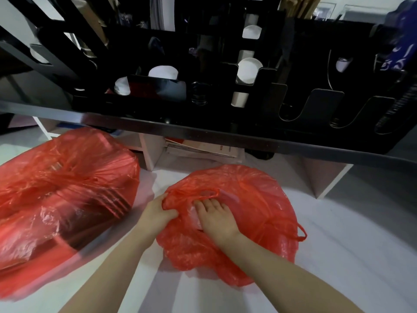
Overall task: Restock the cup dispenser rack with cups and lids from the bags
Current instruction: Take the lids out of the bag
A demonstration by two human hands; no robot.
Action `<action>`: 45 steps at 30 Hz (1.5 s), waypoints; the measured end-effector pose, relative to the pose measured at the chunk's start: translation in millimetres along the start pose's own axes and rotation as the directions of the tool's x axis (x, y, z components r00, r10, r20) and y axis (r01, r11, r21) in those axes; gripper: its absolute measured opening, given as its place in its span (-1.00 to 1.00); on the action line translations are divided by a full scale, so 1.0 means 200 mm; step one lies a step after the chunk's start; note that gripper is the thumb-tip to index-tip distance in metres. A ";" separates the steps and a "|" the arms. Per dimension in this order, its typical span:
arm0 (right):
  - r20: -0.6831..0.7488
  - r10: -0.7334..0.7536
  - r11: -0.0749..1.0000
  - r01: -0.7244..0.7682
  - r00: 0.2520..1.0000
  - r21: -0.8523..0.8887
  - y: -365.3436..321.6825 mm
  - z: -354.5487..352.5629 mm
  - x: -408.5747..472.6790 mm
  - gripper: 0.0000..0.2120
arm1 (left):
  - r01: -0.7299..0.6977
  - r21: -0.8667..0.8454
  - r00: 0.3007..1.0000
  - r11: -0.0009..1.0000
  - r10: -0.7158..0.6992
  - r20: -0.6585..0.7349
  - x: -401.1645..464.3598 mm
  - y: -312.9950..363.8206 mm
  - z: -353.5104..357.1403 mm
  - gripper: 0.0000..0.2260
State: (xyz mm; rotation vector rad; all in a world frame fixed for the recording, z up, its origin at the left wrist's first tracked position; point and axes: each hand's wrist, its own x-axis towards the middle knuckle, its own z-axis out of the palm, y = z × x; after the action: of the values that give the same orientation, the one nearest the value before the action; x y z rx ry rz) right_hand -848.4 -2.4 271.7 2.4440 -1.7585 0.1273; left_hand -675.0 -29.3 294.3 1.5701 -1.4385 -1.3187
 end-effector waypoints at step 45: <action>-0.413 0.511 0.855 -0.395 0.753 0.337 0.74 -0.17 -0.45 -0.58 | -0.377 0.695 0.854 0.613 0.521 0.004 -0.04 0.24 0.20 -0.81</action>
State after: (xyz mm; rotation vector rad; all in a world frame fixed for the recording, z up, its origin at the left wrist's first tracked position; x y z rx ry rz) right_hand -1016.6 41.3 300.2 1.7902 -2.1172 0.9624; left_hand -728.0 -25.5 327.7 1.5210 -2.1462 -0.3037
